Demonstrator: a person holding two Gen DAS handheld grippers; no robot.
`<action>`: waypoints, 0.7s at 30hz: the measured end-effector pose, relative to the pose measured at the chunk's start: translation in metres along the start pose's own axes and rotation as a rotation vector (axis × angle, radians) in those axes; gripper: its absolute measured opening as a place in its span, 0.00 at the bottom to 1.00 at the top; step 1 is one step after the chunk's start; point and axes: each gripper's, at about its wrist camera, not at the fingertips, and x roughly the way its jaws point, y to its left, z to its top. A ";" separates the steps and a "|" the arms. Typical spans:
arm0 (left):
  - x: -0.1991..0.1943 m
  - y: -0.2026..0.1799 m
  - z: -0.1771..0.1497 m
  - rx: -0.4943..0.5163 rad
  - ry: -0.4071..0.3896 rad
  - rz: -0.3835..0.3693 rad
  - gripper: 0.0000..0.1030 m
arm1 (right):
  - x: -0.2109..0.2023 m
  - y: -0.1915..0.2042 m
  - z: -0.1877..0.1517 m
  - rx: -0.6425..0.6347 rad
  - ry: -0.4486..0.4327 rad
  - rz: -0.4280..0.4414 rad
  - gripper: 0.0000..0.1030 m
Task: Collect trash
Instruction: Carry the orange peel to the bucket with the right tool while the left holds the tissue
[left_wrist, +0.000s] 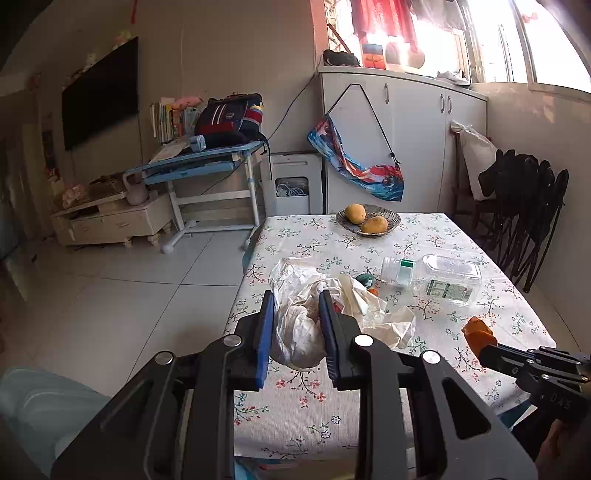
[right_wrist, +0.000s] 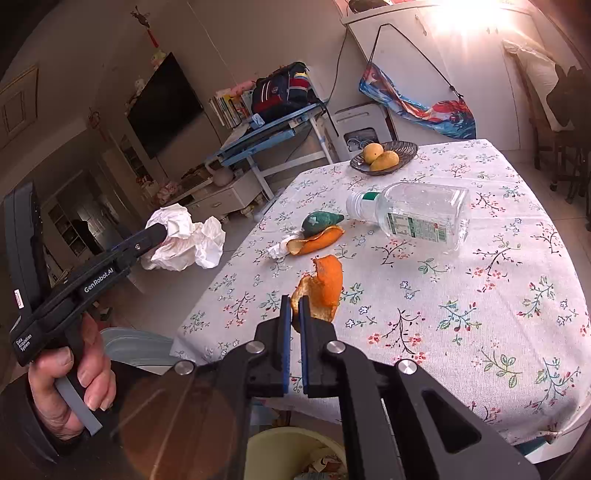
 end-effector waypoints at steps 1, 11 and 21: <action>-0.002 -0.001 -0.001 0.004 -0.003 0.002 0.23 | -0.001 0.001 -0.001 -0.001 0.000 0.000 0.05; -0.013 -0.003 -0.008 0.010 -0.007 0.005 0.23 | -0.009 0.005 -0.009 -0.010 0.003 0.003 0.05; -0.016 -0.002 -0.010 0.009 -0.007 0.006 0.23 | -0.015 0.018 -0.024 -0.041 0.036 0.025 0.05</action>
